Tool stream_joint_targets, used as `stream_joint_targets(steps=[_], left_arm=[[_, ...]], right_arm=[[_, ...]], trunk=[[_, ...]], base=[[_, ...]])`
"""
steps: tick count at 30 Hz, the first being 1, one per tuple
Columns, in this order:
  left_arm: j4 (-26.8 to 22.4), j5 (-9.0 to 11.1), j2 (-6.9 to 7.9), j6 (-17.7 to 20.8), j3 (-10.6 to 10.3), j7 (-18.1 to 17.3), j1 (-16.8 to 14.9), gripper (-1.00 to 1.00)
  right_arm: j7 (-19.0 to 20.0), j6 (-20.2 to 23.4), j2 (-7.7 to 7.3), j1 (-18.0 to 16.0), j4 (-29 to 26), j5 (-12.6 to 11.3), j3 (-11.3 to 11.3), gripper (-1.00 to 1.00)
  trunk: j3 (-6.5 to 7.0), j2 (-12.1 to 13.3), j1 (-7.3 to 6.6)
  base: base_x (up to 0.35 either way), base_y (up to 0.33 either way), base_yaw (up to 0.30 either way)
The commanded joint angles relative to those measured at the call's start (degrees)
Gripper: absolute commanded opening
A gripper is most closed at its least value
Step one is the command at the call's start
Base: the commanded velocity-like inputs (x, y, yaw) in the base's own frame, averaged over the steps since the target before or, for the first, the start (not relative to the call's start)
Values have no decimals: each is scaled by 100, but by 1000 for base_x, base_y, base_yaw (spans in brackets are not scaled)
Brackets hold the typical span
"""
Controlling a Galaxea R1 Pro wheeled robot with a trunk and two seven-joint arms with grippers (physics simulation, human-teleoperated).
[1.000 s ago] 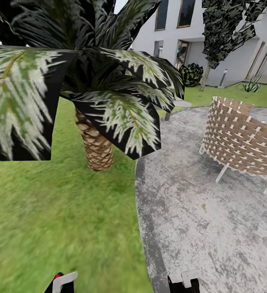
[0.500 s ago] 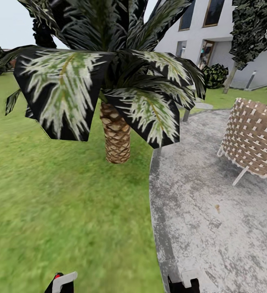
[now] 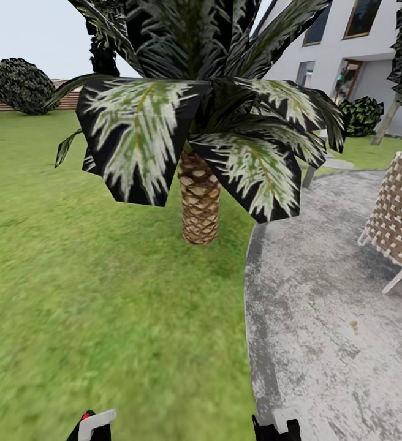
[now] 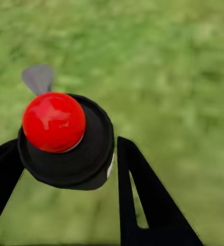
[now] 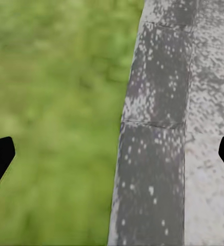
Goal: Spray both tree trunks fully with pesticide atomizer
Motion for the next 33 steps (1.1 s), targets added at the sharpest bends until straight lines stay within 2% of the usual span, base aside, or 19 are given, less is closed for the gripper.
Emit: stream_joint_targets(steps=[1,33], left_arm=[[4,-34,-5,-17,22,12,-4,-100],[4,-42,-8,-8,14,13,-4,-100]], right_arm=[[-18,-15,1,-2,3,51,-18,100],[-18,-15,1,-2,4,51,-15,100]], trunk=[[2,-1,-1],[195,-1,-1]], base=[[0,0,223],[4,0,218]])
